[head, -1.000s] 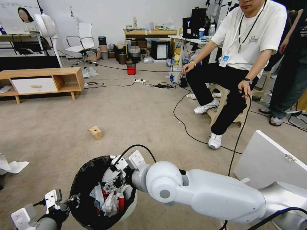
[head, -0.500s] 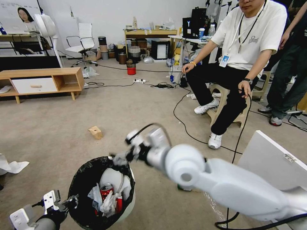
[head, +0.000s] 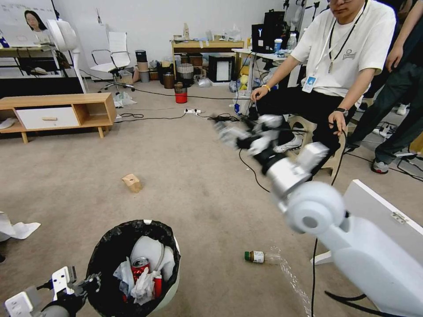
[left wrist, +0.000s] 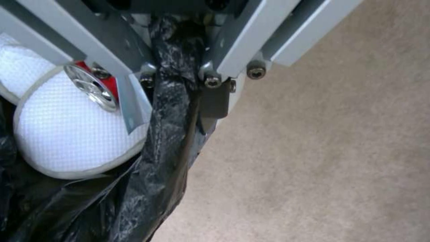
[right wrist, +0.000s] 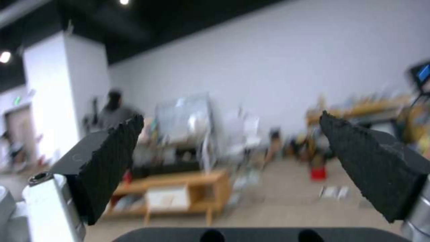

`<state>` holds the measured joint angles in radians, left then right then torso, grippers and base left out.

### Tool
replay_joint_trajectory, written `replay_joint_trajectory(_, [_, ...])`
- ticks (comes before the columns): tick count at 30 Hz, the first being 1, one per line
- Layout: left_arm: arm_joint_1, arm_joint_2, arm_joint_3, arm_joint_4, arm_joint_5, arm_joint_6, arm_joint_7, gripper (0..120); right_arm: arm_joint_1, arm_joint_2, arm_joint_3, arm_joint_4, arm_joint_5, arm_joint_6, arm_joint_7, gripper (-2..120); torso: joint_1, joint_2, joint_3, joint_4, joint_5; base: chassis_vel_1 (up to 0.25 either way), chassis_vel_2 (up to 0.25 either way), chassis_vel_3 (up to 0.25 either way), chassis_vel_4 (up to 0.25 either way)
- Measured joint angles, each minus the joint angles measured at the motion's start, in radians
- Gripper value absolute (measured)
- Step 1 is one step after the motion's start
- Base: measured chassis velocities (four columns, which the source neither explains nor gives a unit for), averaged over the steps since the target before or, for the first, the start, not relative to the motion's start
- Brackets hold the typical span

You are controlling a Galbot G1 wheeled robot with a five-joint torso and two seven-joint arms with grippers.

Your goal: Pick up the trash bin and place the garbage on the floor into it.

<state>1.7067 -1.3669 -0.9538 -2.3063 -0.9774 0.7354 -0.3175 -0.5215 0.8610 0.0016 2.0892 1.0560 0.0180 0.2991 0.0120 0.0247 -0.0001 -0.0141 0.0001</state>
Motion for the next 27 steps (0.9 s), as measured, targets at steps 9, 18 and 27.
replay_joint_trajectory(9, [0.015, -0.044, -0.011, -0.009, 0.056, 0.000, 0.019, 2, -0.285, -0.038, 0.340, -0.003, -0.173, 0.146, -0.072, 100, 0.000, 0.000, 0.000, -0.0002, -0.0006, 0.000, 0.000, 0.000, 0.000])
replay_joint_trajectory(18, [0.013, -0.074, -0.008, -0.012, 0.083, 0.000, 0.028, 2, -0.558, 0.019, 0.565, 0.058, -0.402, 0.173, -0.078, 100, 0.000, 0.000, 0.000, 0.0005, 0.0000, 0.000, 0.000, 0.000, 0.000])
replay_joint_trajectory(27, [0.011, -0.090, 0.000, -0.009, 0.106, 0.000, 0.041, 2, -0.779, 0.084, 0.609, 0.113, -0.540, 0.180, -0.078, 100, 0.000, 0.000, 0.000, 0.0003, -0.0002, 0.000, 0.000, 0.000, 0.000])
